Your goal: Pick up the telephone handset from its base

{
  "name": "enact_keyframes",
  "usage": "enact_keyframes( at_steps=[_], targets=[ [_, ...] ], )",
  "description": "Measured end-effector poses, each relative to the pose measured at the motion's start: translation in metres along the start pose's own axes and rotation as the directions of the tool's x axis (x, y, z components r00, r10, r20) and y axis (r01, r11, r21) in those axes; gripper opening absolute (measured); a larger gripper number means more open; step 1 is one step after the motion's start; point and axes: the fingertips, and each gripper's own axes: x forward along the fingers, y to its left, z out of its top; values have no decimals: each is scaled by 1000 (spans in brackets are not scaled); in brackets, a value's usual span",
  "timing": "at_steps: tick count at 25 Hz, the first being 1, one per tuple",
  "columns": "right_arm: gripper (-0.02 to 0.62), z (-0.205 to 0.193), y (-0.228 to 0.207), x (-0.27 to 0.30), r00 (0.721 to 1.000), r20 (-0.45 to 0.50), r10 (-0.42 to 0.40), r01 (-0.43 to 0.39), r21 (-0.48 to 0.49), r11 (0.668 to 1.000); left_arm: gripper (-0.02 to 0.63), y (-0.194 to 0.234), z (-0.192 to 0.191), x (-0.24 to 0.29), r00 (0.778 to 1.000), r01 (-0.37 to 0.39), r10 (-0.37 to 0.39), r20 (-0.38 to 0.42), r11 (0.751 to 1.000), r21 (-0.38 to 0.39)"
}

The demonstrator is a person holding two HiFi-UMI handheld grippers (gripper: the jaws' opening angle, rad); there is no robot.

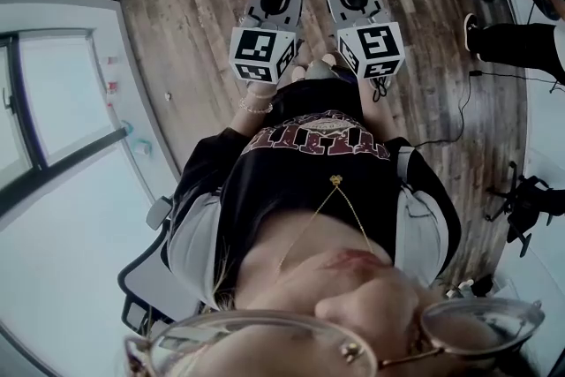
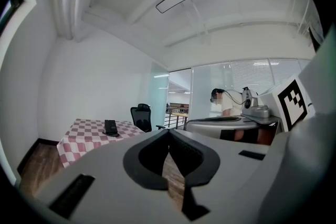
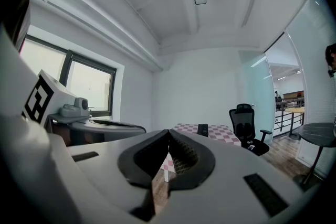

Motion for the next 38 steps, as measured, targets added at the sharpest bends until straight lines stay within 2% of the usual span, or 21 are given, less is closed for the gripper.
enact_keyframes(
  at_steps=[12, 25, 38],
  targets=[
    [20, -1, -13, 51, 999, -17, 26, -26, 12, 1000, 9, 41, 1, 30, 1000, -21, 21, -15, 999, -25],
    [20, 12, -77, 112, 998, -17, 61, -61, 18, 998, 9, 76, 24, 110, 998, -55, 55, -9, 998, -18],
    [20, 13, -131, 151, 993, -17, 121, -121, 19, 993, 9, 87, 35, 179, 997, -75, 75, 2, 997, -14]
  ],
)
